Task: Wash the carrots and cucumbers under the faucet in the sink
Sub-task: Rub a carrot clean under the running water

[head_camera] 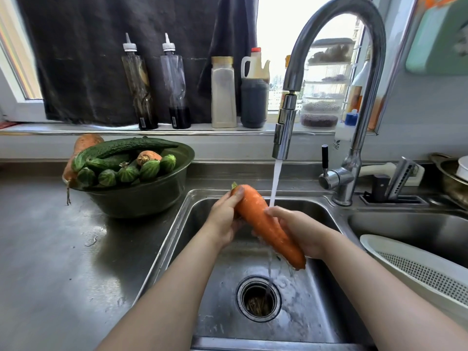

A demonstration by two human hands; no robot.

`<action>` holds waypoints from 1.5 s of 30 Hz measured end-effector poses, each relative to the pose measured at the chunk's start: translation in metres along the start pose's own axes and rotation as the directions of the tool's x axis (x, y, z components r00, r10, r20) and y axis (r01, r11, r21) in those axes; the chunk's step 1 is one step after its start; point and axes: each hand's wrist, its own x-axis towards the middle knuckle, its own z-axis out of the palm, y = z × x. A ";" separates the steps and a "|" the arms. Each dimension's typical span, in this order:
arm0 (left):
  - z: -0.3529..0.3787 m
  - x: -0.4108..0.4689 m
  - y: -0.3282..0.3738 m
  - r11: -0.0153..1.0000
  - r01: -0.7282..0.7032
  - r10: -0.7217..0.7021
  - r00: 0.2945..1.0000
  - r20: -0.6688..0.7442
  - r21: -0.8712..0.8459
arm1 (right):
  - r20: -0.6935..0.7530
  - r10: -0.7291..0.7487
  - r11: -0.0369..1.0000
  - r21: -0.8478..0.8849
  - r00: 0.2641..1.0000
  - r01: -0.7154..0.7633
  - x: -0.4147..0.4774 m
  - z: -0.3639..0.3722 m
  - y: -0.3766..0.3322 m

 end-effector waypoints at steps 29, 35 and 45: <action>0.000 0.004 -0.006 0.995 -0.083 0.085 0.996 -0.036 0.053 | -0.017 -0.018 1.000 -0.003 1.000 0.018 0.001 -0.001 0.003; 0.003 0.007 -0.008 0.999 -0.040 0.038 0.996 -0.078 -0.020 | -0.029 -0.009 1.000 -0.003 1.000 0.009 0.001 -0.007 0.003; 0.006 0.008 -0.007 0.988 -0.052 0.038 0.994 -0.100 -0.144 | -0.092 -0.039 0.998 0.036 0.995 0.042 0.004 -0.001 0.003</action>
